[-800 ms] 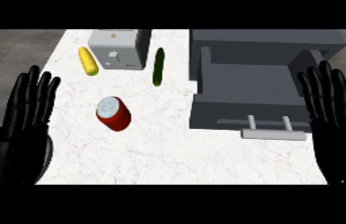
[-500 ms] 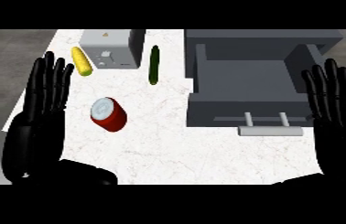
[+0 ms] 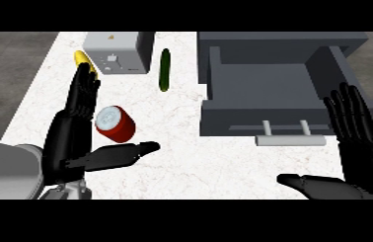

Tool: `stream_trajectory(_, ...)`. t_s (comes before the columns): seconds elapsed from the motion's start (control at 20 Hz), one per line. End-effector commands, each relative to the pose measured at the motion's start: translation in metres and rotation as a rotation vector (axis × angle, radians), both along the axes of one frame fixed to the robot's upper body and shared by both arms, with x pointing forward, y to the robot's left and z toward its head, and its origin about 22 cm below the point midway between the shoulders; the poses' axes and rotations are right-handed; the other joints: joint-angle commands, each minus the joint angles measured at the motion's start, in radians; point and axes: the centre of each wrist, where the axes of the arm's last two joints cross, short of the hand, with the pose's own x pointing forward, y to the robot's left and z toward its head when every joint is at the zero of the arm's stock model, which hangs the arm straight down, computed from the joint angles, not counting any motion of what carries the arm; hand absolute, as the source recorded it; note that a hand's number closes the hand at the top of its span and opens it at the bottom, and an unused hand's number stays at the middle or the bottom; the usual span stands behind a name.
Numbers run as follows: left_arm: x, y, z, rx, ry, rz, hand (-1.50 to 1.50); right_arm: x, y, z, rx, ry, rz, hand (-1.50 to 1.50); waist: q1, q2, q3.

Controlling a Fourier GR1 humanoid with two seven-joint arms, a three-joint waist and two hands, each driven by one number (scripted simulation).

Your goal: Pick up the can, place it into the drawer and close the drawer

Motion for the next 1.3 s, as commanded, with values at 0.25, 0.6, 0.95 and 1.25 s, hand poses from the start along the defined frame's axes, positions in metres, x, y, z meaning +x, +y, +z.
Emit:
stream_trajectory(0.25,-0.013,-0.003,0.019,-0.055,0.053,0.023,-1.50,-0.023,-0.026,-0.027,0.000,0.044,-0.010,-1.50,0.004,-0.001,0.000)
stream_trajectory(0.6,-0.001,0.002,0.002,-0.066,0.078,0.102,-1.50,-0.031,-0.017,-0.022,0.018,0.020,-0.029,-1.50,0.003,0.000,-0.001)
stream_trajectory(0.95,0.017,0.014,-0.009,-0.062,0.093,0.104,-1.50,-0.052,-0.029,-0.020,0.002,0.009,-0.018,-1.50,0.000,0.000,-0.001)
stream_trajectory(1.25,0.037,0.003,-0.033,-0.057,0.104,0.113,-1.50,-0.042,-0.013,-0.039,-0.006,0.023,-0.028,-1.50,0.000,0.001,-0.001)
